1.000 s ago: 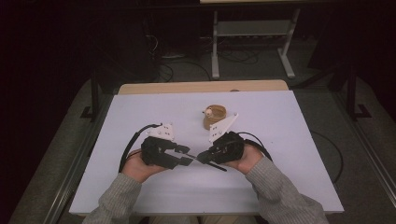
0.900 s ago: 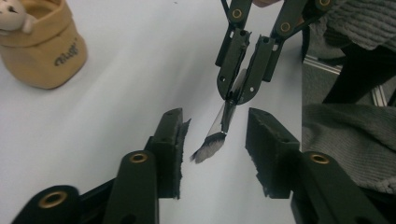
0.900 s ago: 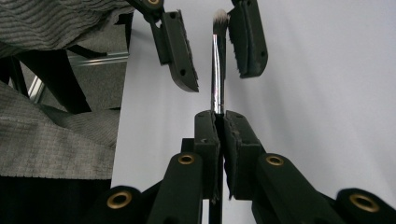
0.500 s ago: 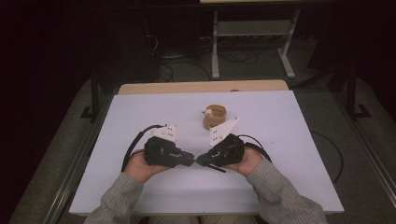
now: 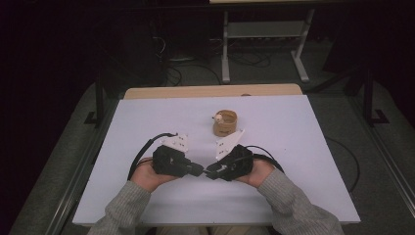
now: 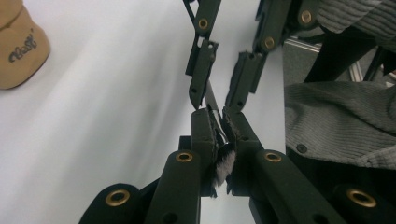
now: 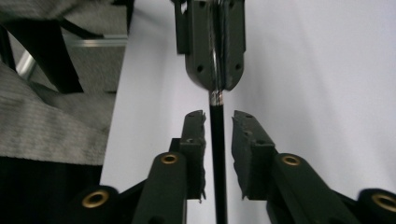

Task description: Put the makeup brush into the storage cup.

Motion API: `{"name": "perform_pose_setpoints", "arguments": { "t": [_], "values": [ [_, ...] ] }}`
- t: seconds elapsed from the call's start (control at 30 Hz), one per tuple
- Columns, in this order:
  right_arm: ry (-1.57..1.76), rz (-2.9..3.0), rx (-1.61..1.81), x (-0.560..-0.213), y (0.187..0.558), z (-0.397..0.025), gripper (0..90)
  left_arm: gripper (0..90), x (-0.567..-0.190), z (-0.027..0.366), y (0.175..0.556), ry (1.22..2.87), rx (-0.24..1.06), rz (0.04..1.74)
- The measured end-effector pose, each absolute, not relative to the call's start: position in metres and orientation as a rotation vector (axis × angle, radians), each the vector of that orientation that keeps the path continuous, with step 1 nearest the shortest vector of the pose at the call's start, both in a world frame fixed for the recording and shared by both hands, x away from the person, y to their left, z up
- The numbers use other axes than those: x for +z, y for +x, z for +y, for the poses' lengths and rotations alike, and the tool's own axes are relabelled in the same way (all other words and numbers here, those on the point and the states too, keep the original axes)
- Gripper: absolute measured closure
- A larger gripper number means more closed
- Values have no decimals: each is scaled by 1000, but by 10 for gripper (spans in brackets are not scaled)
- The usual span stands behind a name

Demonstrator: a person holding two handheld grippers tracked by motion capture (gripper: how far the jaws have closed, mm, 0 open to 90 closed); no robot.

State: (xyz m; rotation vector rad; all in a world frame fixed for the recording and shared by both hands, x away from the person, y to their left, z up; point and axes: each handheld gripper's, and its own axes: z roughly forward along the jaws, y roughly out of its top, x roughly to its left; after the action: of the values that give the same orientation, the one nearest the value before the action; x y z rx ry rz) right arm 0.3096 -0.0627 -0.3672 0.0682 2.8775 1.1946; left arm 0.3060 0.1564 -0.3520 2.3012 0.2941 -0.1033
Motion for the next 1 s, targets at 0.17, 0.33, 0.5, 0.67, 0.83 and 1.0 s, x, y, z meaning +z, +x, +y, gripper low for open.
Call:
{"name": "perform_pose_setpoints", "arguments": {
  "t": [0.17,0.33,0.5,0.67,0.83,1.0],
  "values": [
    [74,2878,1151,-369,310,-62,764,840,-351,156,305,2299,-95,284],
    [37,2867,1168,-372,306,-62,828,839,-350,156,305,2306,-114,262],
    [56,2856,1228,-374,305,-65,834,769,-348,158,303,2281,-85,282],
    [104,2842,1301,-374,307,-71,834,755,-346,162,304,2260,-85,297],
    [84,2821,1311,-378,305,-68,834,813,-346,161,305,2255,-114,296],
    [73,2829,1294,-380,304,-64,828,837,-347,160,305,2266,-118,294]
  ]
}}
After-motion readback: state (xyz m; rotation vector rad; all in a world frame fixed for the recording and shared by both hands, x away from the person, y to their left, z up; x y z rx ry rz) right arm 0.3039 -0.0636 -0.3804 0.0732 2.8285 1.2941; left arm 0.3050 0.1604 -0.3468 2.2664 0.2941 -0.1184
